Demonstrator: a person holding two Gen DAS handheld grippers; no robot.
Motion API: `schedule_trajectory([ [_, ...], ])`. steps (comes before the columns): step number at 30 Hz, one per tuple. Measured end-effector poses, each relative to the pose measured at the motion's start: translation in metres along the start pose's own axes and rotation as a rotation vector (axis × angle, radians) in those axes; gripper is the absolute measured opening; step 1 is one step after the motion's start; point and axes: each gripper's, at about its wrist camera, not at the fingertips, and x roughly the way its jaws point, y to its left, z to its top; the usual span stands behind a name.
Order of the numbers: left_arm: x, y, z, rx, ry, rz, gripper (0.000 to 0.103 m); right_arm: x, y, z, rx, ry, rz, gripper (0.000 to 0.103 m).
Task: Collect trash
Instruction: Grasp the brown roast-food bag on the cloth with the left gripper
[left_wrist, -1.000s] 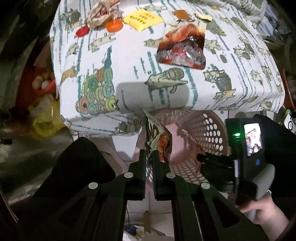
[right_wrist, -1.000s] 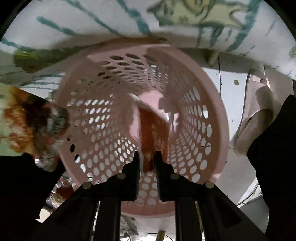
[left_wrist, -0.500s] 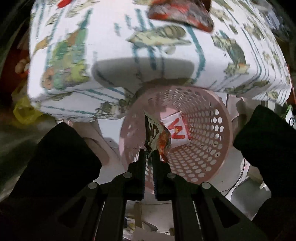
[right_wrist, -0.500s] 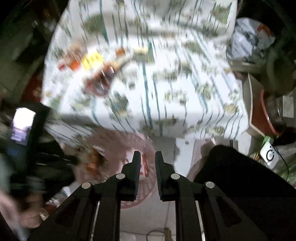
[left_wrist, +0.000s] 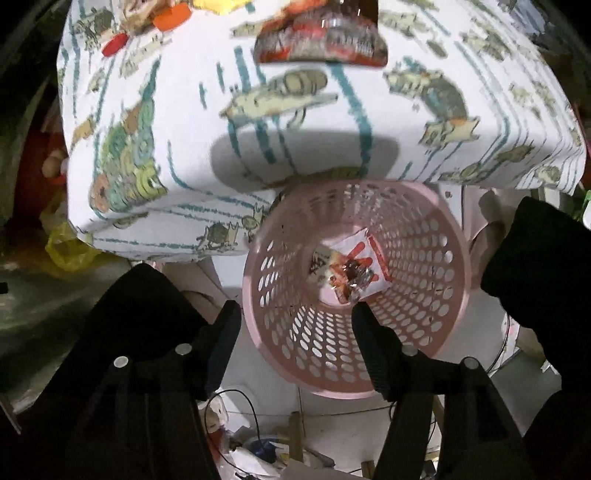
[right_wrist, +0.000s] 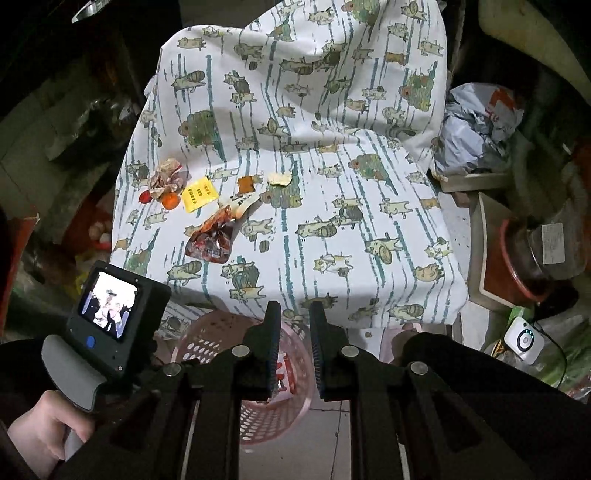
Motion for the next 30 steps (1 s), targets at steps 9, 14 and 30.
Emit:
schedule_trajectory([
  [9, -0.047, -0.001, 0.005, 0.006, -0.127, -0.020, 0.061, 0.000, -0.004, 0.004, 0.013, -0.014, -0.004, 0.017],
  [14, -0.081, 0.010, 0.007, -0.031, -0.233, -0.058, 0.061, 0.001, -0.006, 0.009, 0.021, -0.024, 0.001, 0.017],
  [30, -0.148, 0.017, 0.090, 0.051, -0.326, -0.079, 0.090, -0.033, -0.012, 0.126, -0.015, -0.211, 0.011, 0.042],
])
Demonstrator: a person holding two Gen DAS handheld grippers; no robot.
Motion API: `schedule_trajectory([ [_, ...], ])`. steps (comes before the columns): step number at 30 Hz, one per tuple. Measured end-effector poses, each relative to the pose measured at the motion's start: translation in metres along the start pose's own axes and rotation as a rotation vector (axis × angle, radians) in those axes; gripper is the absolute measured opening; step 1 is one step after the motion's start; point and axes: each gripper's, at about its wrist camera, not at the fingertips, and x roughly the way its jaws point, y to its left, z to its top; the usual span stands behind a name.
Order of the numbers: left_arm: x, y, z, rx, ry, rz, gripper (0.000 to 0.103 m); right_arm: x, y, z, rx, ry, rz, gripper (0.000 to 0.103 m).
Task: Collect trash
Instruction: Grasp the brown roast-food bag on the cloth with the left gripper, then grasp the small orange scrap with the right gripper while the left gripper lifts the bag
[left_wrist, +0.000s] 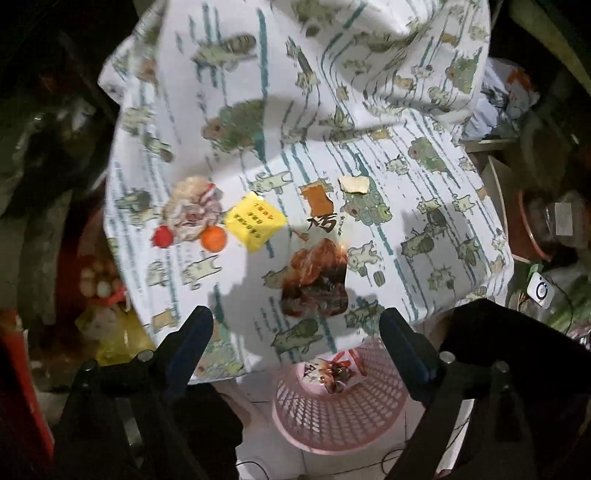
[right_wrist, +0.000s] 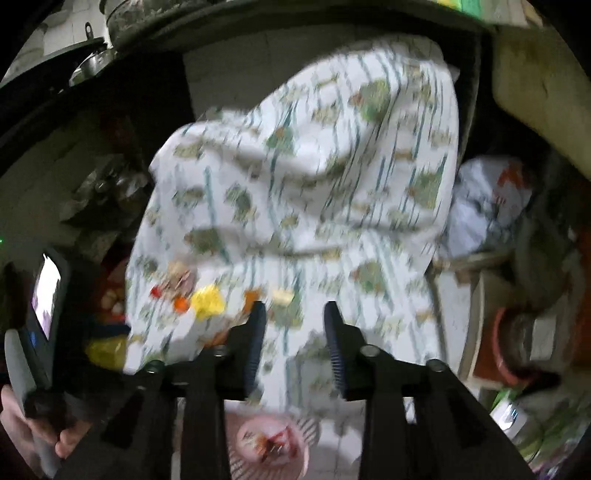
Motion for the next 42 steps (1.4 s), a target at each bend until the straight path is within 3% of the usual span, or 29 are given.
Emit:
schedule_trajectory([
  [4, 0.033, 0.004, 0.012, -0.012, 0.055, -0.027, 0.090, 0.021, -0.012, 0.011, 0.021, -0.032, -0.042, 0.046],
  [10, 0.073, 0.002, 0.031, -0.040, 0.146, -0.108, 0.090, 0.074, -0.037, -0.002, 0.108, 0.105, -0.020, 0.046],
  [16, 0.114, -0.011, 0.036, -0.036, 0.246, -0.118, 0.089, 0.082, -0.039, 0.001, 0.081, 0.090, -0.059, 0.046],
  [19, 0.126, -0.014, 0.033, -0.040, 0.261, -0.059, 0.069, 0.084, -0.037, 0.002, 0.064, 0.097, -0.062, 0.046],
  [21, 0.123, -0.015, 0.031, -0.032, 0.245, -0.033, 0.060, 0.085, -0.035, 0.001, 0.057, 0.105, -0.060, 0.046],
  [23, 0.118, -0.013, 0.028, -0.040, 0.243, -0.059, 0.054, 0.086, -0.035, 0.002, 0.056, 0.114, -0.054, 0.046],
  [34, 0.055, 0.032, 0.011, -0.117, 0.130, -0.078, 0.053, 0.088, -0.029, 0.008, 0.114, 0.142, 0.033, 0.048],
  [39, 0.038, 0.064, 0.019, -0.150, 0.051, -0.012, 0.053, 0.121, -0.014, 0.017, 0.143, 0.258, 0.137, 0.054],
  [42, 0.034, 0.087, 0.021, -0.230, 0.060, -0.079, 0.053, 0.156, 0.001, 0.020, 0.118, 0.364, 0.162, 0.054],
])
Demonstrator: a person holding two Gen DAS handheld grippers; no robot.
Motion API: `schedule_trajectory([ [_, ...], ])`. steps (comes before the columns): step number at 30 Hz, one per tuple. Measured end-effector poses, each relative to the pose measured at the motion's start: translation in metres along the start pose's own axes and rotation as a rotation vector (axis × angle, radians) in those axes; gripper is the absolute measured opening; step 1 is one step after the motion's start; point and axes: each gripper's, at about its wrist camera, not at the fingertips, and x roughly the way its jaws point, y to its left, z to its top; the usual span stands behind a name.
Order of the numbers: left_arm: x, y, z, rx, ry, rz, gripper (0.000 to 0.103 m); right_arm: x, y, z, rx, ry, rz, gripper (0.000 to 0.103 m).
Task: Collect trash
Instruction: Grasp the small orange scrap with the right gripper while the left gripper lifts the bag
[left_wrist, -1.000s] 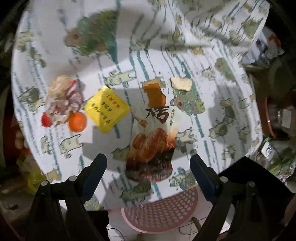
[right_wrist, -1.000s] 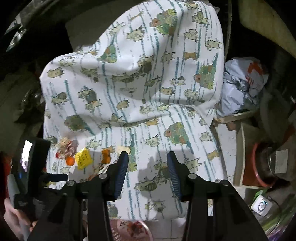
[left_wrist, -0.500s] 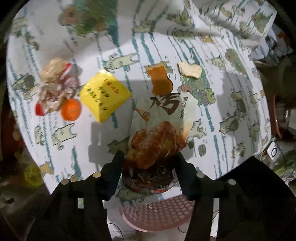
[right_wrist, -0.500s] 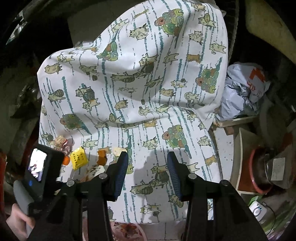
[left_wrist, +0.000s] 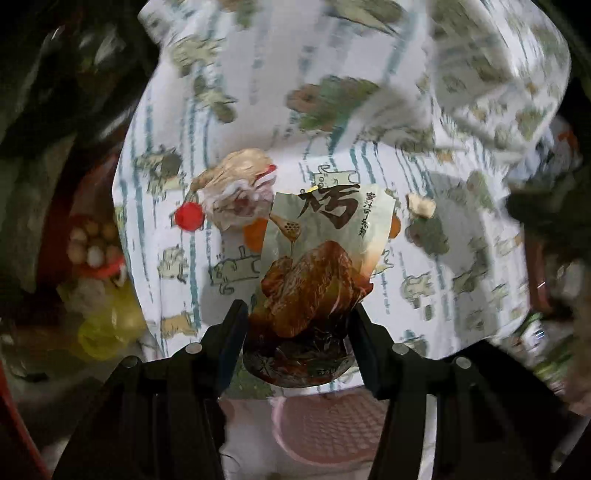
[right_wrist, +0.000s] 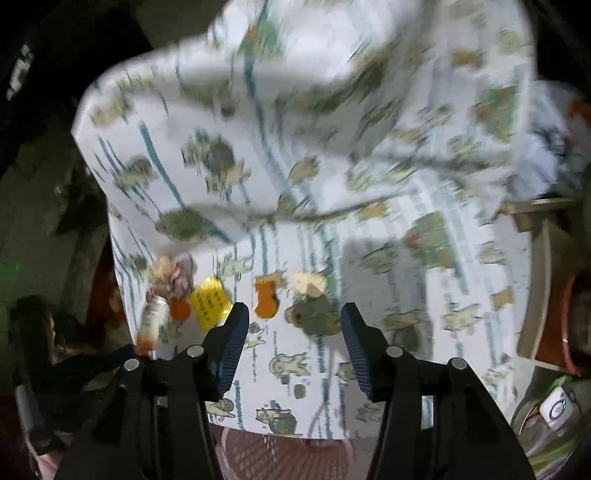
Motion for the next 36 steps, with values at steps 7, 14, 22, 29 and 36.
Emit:
schedule_trajectory([
  [7, -0.014, 0.034, 0.009, -0.141, -0.056, -0.008, 0.054, 0.085, 0.034, 0.014, -0.091, 0.117, -0.059, 0.054],
  [14, -0.003, 0.042, 0.020, -0.165, -0.043, 0.037, 0.054, 0.129, 0.057, 0.020, -0.136, 0.150, -0.108, 0.048],
  [22, -0.002, 0.043, 0.011, -0.198, -0.022, -0.028, 0.054, 0.149, 0.071, 0.020, -0.195, 0.158, -0.180, 0.015],
  [29, -0.027, 0.040, 0.006, -0.176, -0.091, 0.004, 0.054, 0.069, 0.068, 0.013, -0.211, 0.059, -0.081, 0.011],
  [36, -0.078, 0.023, -0.035, -0.130, -0.177, -0.006, 0.054, -0.043, 0.044, -0.031, -0.105, -0.042, 0.016, 0.011],
])
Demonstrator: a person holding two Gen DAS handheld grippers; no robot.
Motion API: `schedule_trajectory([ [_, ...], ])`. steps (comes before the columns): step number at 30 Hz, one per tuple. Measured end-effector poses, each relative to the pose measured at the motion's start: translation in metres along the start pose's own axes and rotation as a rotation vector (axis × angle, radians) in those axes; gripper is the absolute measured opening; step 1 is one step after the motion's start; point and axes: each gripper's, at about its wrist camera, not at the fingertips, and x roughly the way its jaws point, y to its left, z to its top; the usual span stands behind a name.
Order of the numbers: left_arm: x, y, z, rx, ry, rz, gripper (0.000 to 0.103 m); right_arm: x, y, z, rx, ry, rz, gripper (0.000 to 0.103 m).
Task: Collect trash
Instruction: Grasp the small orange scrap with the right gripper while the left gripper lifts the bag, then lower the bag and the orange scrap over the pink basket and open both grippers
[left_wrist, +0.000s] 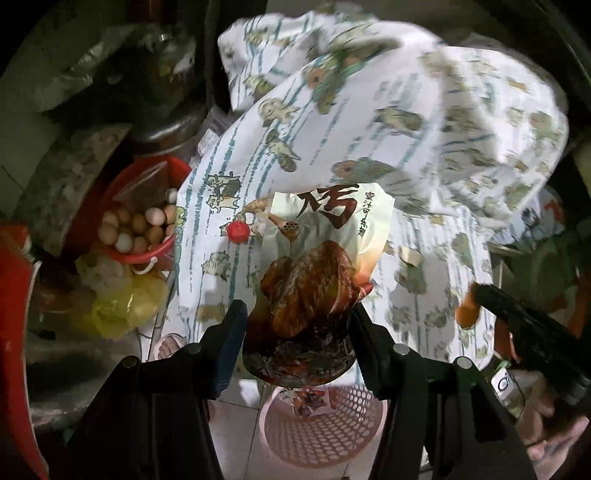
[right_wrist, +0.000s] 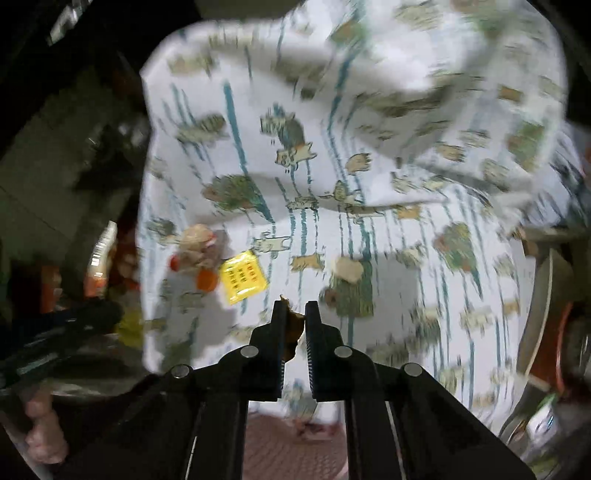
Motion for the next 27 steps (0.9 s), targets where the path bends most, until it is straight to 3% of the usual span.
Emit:
schedule_trajectory([
  [7, -0.042, -0.015, -0.054, 0.049, -0.066, -0.016, 0.054, -0.100, 0.015, -0.077, 0.040, -0.179, 0.083, 0.011],
  [10, -0.047, -0.021, -0.069, 0.060, -0.077, -0.042, 0.054, -0.102, 0.016, -0.099, 0.045, -0.174, 0.116, 0.011],
  [13, -0.035, -0.025, -0.080, 0.053, -0.061, -0.072, 0.054, -0.086, 0.011, -0.112, 0.050, -0.167, 0.091, 0.011],
  [16, -0.019, -0.022, -0.089, -0.013, -0.019, -0.087, 0.054, -0.061, 0.000, -0.119, 0.081, -0.102, 0.080, 0.011],
  [20, 0.001, -0.025, -0.097, 0.004, 0.041, -0.153, 0.055, -0.040, -0.014, -0.124, 0.137, -0.063, 0.047, 0.011],
  [27, 0.089, -0.036, -0.134, 0.064, 0.263, -0.070, 0.055, -0.024, -0.031, -0.126, 0.188, -0.037, 0.066, 0.011],
])
